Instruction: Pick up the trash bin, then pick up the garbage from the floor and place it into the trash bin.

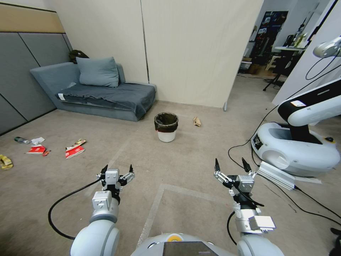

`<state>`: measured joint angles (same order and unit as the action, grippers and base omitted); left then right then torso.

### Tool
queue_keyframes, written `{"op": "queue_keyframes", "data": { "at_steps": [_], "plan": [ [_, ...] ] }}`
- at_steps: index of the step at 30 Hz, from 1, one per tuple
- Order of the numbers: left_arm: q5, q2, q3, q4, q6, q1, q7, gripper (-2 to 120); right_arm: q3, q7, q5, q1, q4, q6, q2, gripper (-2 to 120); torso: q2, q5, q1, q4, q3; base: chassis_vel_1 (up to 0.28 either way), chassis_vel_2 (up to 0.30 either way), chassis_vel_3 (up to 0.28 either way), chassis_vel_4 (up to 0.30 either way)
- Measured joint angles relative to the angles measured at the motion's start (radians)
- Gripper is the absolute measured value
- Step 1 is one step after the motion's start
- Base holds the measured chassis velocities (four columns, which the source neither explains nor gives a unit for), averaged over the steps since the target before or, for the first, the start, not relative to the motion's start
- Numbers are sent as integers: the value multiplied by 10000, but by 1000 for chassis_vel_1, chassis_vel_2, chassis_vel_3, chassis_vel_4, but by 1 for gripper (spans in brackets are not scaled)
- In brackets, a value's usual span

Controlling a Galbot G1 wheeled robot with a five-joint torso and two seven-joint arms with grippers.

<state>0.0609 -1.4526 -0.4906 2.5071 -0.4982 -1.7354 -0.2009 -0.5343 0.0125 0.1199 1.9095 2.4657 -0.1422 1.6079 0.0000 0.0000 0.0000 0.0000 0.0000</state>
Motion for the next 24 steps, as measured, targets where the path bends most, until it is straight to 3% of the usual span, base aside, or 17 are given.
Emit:
{"op": "queue_keyframes", "data": {
  "at_steps": [16, 24],
  "plan": [
    [66, -3, 32, -53, 88, -76, 36, 100, -14, -130, 58, -60, -152, -88, 17, 100, 1, 0, 0, 0, 0, -2, 4, 3, -2],
    [88, -2, 41, -59, 110, -91, 38, 100, -21, -157, 60, -58, -154, -131, 13, 100, 1, 0, 0, 0, -1, -106, 117, 109, -127]
  ]
}}
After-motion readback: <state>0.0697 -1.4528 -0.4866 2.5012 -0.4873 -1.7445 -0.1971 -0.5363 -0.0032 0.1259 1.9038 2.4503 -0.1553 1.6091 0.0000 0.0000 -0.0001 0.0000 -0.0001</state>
